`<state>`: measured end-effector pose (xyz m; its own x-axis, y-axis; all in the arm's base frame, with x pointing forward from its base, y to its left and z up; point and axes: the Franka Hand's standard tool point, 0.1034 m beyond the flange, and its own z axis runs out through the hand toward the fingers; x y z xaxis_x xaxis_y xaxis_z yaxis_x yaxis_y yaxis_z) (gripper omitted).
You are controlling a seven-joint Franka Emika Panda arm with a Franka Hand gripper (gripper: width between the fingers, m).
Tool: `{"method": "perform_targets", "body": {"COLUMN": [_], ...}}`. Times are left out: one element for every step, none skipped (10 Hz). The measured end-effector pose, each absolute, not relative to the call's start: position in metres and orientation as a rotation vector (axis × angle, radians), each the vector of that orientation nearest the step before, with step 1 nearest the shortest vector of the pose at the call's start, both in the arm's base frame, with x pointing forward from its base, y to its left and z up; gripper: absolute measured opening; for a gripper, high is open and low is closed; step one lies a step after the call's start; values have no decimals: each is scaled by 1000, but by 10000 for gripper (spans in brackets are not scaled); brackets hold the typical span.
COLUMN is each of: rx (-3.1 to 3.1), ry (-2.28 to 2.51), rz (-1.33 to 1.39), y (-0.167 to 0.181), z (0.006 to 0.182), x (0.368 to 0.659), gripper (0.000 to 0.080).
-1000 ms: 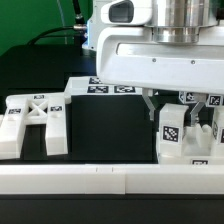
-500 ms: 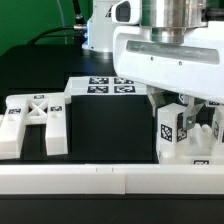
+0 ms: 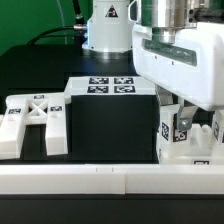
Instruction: Assemble chair
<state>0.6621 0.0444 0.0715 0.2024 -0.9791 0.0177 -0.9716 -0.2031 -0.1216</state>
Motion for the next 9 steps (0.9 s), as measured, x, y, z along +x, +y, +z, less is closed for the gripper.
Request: {"method": "perform_targets", "body": {"rx": [-2359, -2382, -2423, -2501, -2583, -2645, -2684, -2745, -2806], "ry": [1940, 1913, 1866, 1768, 1654, 1558, 1496, 1389, 1273], "rz": [-137, -139, -139, -142, -147, -153, -155, -159, -163], "y": [45, 45, 45, 45, 44, 44, 44, 44, 44], "z": [71, 71, 71, 71, 71, 71, 71, 71, 71], "x": [662, 662, 662, 662, 662, 662, 662, 662, 662], "gripper": [291, 386, 386, 576, 634, 634, 647, 647, 648]}}
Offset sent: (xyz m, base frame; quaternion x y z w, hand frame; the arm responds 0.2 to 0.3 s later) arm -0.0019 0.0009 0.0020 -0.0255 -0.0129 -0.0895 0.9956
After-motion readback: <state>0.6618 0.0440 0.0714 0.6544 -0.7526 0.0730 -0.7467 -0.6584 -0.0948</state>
